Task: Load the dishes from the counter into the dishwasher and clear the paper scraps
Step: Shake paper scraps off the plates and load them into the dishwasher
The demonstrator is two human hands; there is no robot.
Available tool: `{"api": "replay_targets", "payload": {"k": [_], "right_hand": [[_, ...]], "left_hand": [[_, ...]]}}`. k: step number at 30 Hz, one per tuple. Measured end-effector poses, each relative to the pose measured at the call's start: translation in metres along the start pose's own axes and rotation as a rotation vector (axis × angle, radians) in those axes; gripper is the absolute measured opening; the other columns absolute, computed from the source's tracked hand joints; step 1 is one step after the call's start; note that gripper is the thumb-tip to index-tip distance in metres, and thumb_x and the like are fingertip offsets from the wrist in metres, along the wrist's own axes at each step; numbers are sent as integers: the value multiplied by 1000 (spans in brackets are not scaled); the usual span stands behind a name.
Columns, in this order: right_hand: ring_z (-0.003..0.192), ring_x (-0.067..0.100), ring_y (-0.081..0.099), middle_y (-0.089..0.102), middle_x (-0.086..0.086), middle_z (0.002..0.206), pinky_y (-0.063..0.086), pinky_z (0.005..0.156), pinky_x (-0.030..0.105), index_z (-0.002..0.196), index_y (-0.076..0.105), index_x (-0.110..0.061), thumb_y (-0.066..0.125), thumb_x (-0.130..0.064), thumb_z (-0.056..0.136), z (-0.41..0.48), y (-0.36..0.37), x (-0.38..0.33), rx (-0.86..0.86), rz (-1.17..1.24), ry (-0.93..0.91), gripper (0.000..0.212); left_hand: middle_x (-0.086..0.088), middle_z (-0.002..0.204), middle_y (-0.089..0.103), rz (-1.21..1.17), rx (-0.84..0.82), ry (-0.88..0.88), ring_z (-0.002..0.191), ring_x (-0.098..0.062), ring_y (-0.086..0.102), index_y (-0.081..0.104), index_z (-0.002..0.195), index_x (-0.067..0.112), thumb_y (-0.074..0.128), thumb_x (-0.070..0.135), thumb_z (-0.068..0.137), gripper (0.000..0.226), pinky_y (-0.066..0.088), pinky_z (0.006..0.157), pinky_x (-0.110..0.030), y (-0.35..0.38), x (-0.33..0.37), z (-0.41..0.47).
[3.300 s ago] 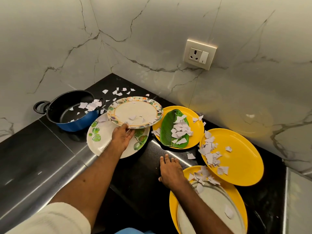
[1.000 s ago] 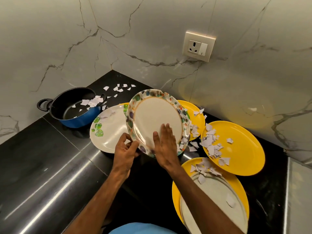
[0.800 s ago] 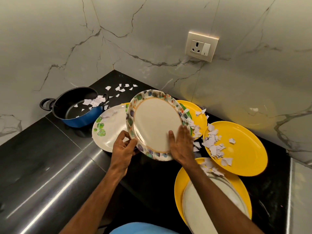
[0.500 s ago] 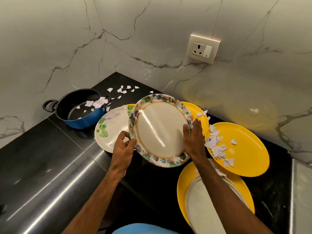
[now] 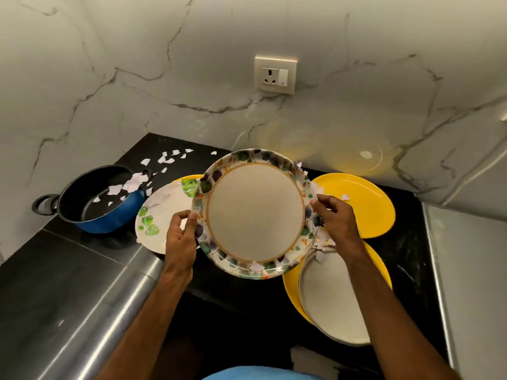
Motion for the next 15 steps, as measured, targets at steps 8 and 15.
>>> {"api": "replay_targets", "payload": {"k": [8,15], "right_hand": [[87,26,76,79,6,100,60,66,34,114,76,-13,75,-20,94,-105,-71,-13,101,86,35,21],[88,27,77,80,3,98,64,77,44,111,76,-18,75,-24,94,-232,-128,1,306,71,87,19]], "left_hand": [[-14,111,72,11,-242,-39,97,-24,71,59,117,20,52,35,105,20,62,79,-47,10,0,-27],[-2,92,70,90,-483,-43,86,-16,66,65,105,23,56,40,102,19,57,84,-53,17,-12,-88]]}}
Point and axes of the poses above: each hand's wrist, its own z-axis towards the middle knuckle, its own y-axis out of the palm, x = y × z, the point moved 4 cm from there along z, towards the middle knuckle
